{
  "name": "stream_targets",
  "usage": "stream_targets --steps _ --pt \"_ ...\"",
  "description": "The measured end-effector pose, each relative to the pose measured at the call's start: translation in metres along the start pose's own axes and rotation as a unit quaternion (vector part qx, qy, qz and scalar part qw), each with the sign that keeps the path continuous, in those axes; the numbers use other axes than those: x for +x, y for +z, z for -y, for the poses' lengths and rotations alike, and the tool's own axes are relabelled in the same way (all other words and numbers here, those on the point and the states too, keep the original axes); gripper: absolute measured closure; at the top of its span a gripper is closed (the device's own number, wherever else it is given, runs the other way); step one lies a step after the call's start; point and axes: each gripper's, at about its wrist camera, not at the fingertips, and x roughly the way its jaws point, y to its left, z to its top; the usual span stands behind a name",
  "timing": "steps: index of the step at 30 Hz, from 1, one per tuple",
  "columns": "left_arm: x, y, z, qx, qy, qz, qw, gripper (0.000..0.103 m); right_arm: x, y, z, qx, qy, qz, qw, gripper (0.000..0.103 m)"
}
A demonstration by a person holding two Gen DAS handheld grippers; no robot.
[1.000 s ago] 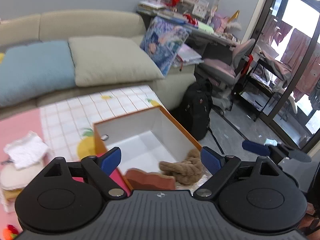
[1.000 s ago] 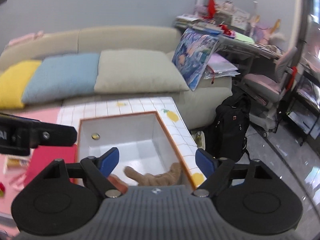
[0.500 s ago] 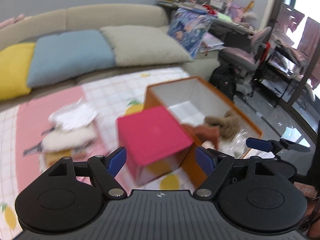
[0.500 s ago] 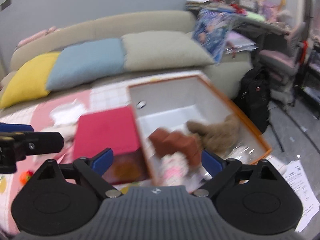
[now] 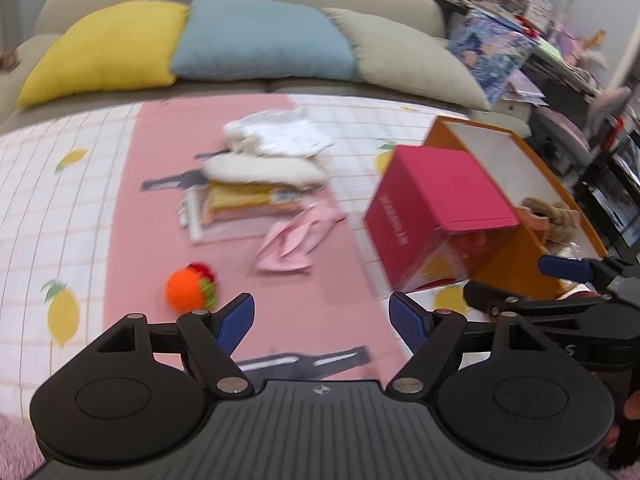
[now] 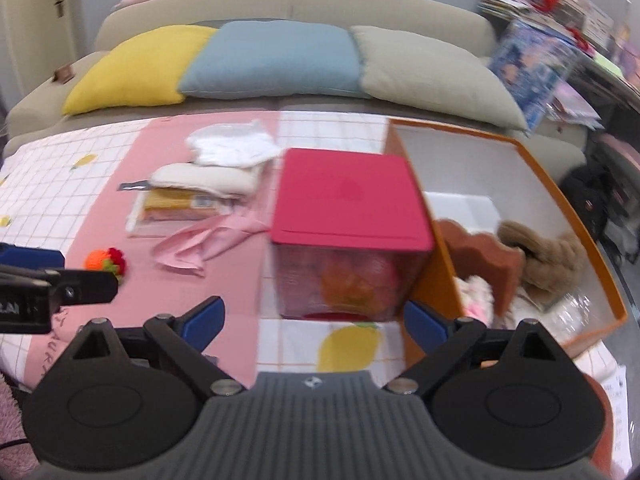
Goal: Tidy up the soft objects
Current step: 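Move both open tools back over the bed toward the remaining items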
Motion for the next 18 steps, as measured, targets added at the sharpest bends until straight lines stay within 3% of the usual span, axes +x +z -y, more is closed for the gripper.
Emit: stream_targets --steps 3,13,18 --pt "0.002 -0.006 -0.017 -0.020 0.006 -0.004 0.9998 0.015 0.002 0.001 -0.013 -0.030 0.015 0.010 0.999 0.011" --pt "0.019 -0.009 -0.048 -0.025 0.019 0.007 0.9995 0.018 0.025 0.005 -0.064 -0.129 0.075 0.023 0.989 0.039" --pt "0.041 -0.006 -0.062 -0.015 0.054 -0.002 0.9984 0.022 0.043 0.010 -0.081 -0.152 0.088 0.017 0.984 0.039"
